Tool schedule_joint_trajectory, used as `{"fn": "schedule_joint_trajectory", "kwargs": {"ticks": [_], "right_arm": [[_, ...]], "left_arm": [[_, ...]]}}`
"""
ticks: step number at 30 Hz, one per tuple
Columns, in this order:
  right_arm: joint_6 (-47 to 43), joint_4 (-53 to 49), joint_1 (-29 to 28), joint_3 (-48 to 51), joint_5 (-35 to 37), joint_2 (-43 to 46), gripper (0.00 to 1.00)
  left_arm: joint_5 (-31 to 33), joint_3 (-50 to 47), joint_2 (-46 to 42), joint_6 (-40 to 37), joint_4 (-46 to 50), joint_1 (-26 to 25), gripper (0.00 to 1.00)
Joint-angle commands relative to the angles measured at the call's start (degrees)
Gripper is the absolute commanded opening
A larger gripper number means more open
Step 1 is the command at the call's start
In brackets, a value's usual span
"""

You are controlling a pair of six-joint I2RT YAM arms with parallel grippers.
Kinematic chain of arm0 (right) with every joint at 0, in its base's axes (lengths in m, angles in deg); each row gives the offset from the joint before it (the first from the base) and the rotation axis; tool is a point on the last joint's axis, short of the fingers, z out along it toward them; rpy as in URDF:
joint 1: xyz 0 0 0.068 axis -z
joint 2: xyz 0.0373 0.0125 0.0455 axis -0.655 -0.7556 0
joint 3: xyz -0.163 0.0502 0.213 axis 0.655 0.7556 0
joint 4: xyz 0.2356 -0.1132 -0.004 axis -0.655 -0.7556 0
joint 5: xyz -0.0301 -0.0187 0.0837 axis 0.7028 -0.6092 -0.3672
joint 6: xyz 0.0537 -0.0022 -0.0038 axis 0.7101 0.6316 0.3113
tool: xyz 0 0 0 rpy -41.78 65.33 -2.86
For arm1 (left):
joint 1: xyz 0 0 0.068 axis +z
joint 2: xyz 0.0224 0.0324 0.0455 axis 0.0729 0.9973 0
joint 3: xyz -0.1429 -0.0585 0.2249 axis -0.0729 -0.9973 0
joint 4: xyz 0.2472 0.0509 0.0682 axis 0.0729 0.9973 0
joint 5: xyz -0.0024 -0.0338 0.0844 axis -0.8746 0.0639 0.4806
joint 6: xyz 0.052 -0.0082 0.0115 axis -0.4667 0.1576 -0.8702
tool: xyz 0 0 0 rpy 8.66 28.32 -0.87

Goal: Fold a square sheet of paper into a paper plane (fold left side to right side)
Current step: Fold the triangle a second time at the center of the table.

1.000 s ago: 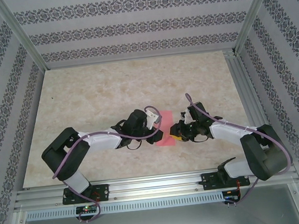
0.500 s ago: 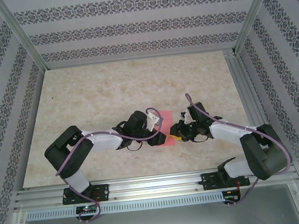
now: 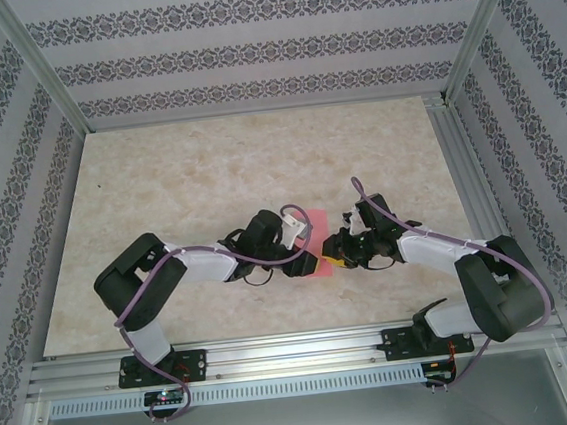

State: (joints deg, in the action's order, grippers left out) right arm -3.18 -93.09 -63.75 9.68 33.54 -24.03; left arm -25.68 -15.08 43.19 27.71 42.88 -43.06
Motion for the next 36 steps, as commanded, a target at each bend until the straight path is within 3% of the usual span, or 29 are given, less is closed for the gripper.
{"fn": "schedule_joint_trajectory", "kwargs": {"ticks": [1, 5, 15, 24, 31, 36], "right_arm": [[0.3, 0.8, 0.2, -1.2, 0.7, -0.7, 0.29], [0.3, 0.9, 0.1, -1.2, 0.7, -0.9, 0.29], [0.3, 0.8, 0.0, -1.2, 0.7, -0.4, 0.29], [-1.3, -2.3, 1.4, -1.2, 1.2, 2.3, 0.31], [-2.9, -5.6, 3.3, -0.2, 2.0, 7.4, 0.41], [-1.2, -2.7, 2.8, 1.9, 0.4, 6.5, 0.31]], "left_arm": [[-1.3, 1.8, 0.7, 0.4, -2.5, 0.7, 0.32], [-1.4, 2.4, 1.2, 0.2, -2.2, 0.7, 0.26], [0.8, 1.6, 0.2, 0.1, -1.7, 0.7, 0.01], [4.8, 0.2, -2.3, -0.5, 0.0, 0.7, 0.00], [6.5, -0.5, -3.5, -0.7, 0.8, 0.9, 0.00], [6.7, -0.7, -4.2, -1.3, 2.4, 1.3, 0.00]]}}
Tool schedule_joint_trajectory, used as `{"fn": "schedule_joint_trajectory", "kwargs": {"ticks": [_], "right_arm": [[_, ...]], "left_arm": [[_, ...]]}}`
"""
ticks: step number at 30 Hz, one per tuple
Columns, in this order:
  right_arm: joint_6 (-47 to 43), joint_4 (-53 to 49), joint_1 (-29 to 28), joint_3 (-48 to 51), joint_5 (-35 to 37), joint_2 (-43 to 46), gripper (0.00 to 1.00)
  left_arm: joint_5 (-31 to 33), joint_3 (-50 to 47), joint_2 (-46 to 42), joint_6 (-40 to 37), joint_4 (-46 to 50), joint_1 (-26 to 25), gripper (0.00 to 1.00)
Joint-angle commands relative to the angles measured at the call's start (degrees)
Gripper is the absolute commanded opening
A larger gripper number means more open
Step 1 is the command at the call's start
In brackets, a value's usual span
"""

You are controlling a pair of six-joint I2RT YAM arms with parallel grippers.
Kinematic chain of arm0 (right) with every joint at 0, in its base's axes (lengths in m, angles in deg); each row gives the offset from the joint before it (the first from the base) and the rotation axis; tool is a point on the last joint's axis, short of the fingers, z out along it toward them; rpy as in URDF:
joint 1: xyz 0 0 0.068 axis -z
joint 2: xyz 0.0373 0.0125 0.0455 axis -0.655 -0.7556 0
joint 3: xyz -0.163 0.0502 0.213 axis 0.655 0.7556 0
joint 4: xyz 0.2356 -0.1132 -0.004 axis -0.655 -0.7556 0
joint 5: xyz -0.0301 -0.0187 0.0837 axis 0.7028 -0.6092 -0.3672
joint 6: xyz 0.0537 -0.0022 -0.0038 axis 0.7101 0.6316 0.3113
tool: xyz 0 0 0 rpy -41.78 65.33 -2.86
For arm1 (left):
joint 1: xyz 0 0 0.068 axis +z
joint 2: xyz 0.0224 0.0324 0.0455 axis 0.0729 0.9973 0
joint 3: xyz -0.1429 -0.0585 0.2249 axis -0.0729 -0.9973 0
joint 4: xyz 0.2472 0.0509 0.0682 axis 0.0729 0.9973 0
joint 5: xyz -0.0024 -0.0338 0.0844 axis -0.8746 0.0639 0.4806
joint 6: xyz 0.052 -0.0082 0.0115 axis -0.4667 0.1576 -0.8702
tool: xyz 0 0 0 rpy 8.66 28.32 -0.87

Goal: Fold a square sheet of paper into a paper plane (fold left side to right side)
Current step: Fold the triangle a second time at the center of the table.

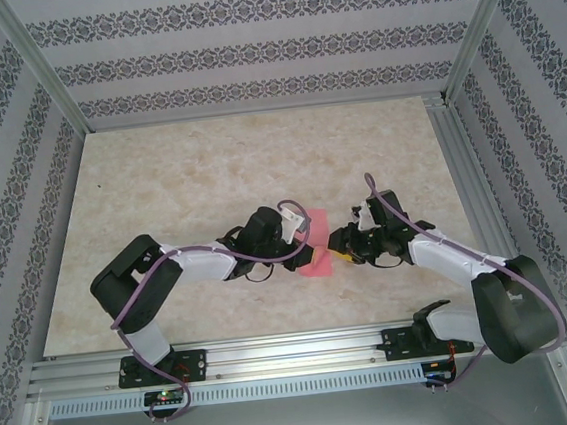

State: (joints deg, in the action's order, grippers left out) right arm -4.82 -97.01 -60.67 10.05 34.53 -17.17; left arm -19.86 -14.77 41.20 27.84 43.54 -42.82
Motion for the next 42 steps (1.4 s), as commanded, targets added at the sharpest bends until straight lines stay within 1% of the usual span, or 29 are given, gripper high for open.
{"fn": "schedule_joint_trajectory", "kwargs": {"ticks": [1, 4, 7, 15, 20, 30, 42], "right_arm": [[1.0, 2.1, -0.7, 1.8, -0.6, -1.0, 0.29], [2.0, 4.0, -2.4, 1.7, -0.1, -2.8, 0.24], [2.3, 4.7, -4.0, 0.9, 0.6, -5.0, 0.22], [2.7, 4.1, -6.2, -0.4, 3.3, -8.9, 0.22], [2.2, 2.5, -6.8, -1.1, 4.8, -10.0, 0.22], [0.7, -0.7, -7.1, -2.1, 7.0, -11.2, 0.22], [-0.1, -1.3, -7.4, -2.8, 7.0, -12.2, 0.22]], "left_arm": [[0.9, -1.1, -2.5, -1.6, 2.0, 1.1, 0.00], [1.2, -1.6, -3.2, -1.9, 3.3, 1.4, 0.00], [1.4, -2.0, -4.0, -2.4, 4.9, 1.8, 0.00], [1.5, -2.1, -4.4, -3.4, 8.3, 2.7, 0.00], [2.3, -1.8, -4.1, -3.8, 9.3, 3.7, 0.00], [1.7, 0.1, -1.6, -4.6, 9.5, 4.4, 0.00], [2.1, 1.9, 2.0, -5.0, 8.8, 4.8, 0.00]]}}
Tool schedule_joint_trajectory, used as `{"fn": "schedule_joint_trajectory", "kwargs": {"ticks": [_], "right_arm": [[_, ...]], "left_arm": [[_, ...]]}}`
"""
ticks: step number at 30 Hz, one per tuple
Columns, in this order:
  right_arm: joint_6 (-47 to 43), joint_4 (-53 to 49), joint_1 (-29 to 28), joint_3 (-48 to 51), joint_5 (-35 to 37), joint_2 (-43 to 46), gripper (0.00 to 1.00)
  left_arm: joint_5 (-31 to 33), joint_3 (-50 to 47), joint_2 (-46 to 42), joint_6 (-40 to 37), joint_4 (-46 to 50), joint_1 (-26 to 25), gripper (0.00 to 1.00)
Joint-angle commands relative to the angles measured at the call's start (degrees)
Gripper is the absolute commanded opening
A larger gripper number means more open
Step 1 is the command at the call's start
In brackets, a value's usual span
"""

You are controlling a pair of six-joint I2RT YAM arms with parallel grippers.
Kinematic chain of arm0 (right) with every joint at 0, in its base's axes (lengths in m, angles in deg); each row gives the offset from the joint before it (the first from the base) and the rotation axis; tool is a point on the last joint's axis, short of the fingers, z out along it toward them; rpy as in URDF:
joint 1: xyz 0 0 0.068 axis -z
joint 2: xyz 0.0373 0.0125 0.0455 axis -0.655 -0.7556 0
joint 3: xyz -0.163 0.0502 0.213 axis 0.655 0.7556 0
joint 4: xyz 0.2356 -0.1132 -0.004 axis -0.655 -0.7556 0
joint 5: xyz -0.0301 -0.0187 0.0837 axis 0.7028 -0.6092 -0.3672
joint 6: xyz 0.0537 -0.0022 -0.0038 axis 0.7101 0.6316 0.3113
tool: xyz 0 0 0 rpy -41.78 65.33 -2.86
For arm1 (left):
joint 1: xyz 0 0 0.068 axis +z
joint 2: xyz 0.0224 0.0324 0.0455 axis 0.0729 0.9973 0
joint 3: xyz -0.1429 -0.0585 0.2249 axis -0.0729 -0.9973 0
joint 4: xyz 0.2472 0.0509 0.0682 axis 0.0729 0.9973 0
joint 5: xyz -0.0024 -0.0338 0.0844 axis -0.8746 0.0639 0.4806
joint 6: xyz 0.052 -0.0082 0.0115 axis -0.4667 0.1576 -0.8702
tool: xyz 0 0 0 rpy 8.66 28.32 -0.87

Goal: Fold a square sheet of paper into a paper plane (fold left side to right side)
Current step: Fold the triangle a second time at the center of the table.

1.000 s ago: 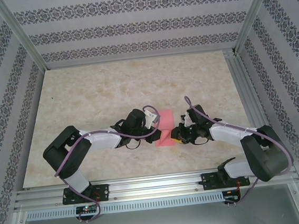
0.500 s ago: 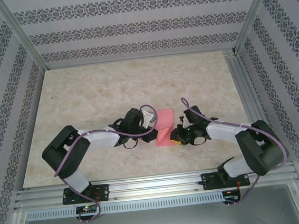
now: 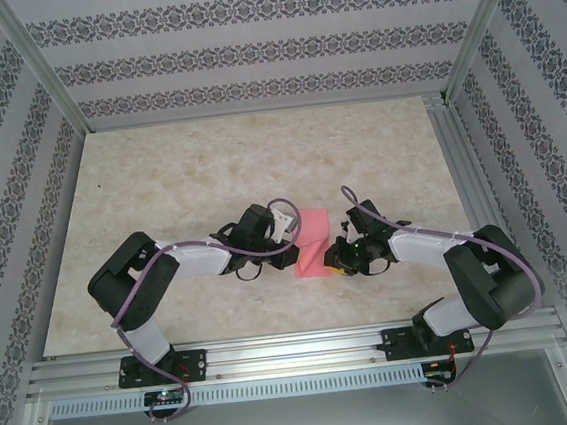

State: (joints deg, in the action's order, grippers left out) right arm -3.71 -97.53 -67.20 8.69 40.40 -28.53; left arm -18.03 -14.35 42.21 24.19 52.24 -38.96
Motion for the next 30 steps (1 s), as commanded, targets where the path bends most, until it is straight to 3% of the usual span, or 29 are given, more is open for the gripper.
{"fn": "schedule_joint_trajectory", "kwargs": {"ticks": [1, 30], "right_arm": [[-1.2, -0.7, -0.9, -1.5, 1.1, -0.9, 0.22], [-2.2, -2.8, -1.1, -1.9, 2.1, -1.3, 0.22]], "left_arm": [[0.2, 1.6, 1.2, -1.4, 0.1, 1.0, 0.00], [1.0, 2.7, 3.2, -2.2, 0.5, 2.9, 0.00]]}}
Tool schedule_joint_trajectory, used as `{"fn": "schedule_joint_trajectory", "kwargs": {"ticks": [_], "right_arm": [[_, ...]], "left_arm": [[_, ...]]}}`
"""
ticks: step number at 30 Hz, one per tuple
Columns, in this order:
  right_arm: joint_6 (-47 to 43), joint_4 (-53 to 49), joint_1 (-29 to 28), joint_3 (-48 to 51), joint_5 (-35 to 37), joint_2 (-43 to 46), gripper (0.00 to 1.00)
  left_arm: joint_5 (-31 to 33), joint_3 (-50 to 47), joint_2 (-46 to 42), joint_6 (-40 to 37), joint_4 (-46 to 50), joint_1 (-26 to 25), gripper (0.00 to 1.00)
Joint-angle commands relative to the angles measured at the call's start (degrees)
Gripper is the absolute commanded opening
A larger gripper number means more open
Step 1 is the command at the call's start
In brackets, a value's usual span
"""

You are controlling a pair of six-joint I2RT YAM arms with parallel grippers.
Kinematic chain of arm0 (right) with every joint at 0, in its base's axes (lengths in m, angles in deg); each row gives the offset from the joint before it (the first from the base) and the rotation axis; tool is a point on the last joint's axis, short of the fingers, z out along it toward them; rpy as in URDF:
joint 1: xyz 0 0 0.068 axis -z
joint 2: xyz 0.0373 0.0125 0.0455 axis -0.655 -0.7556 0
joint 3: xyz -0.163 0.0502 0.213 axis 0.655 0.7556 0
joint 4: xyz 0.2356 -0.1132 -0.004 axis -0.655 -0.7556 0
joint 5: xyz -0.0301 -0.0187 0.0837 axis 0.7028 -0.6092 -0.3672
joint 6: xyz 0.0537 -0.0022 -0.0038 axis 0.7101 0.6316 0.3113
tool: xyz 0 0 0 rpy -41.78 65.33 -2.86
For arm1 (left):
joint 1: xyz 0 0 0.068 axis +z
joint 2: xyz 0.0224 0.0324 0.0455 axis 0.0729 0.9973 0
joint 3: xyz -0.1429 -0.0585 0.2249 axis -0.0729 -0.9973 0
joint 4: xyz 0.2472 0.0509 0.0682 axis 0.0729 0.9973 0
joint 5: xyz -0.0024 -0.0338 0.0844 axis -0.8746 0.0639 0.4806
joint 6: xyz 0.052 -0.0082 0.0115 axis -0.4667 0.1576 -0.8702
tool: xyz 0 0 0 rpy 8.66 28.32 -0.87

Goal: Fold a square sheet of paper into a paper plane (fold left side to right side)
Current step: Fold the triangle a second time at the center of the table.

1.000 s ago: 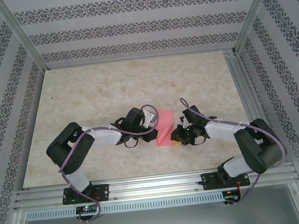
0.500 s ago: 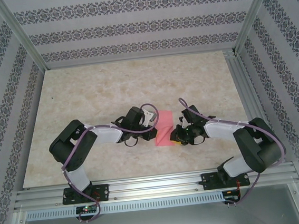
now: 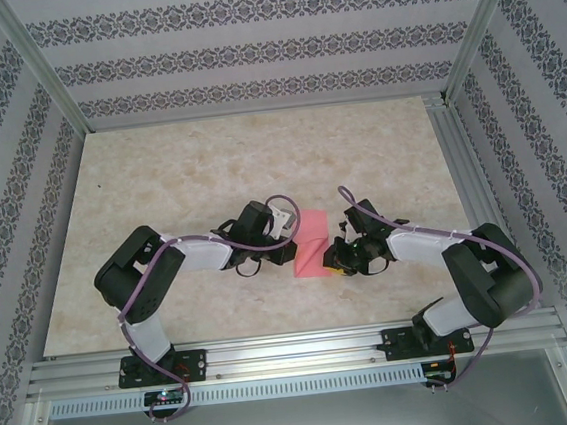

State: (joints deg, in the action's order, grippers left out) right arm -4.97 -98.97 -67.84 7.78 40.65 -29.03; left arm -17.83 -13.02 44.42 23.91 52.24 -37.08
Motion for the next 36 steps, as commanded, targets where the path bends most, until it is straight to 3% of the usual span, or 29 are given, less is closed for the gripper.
{"fn": "schedule_joint_trajectory", "kwargs": {"ticks": [1, 22, 30, 36], "right_arm": [[-0.8, -1.4, -0.5, -1.0, 1.9, -0.7, 0.22], [-1.0, -0.7, -0.5, -1.3, 1.1, -1.0, 0.23], [-1.2, -0.7, 0.9, -3.7, -1.0, 4.6, 0.23], [3.5, 6.7, 0.4, -3.8, -1.8, 4.8, 0.22]], "left_arm": [[0.8, 1.4, 1.1, -1.9, 0.5, 1.0, 0.00], [0.5, 2.0, 3.2, -1.7, 0.0, 1.4, 0.00], [0.4, 1.7, 3.1, -1.8, 0.3, 1.4, 0.00], [0.3, 1.5, 3.2, -1.6, 0.0, 1.4, 0.00]]}}
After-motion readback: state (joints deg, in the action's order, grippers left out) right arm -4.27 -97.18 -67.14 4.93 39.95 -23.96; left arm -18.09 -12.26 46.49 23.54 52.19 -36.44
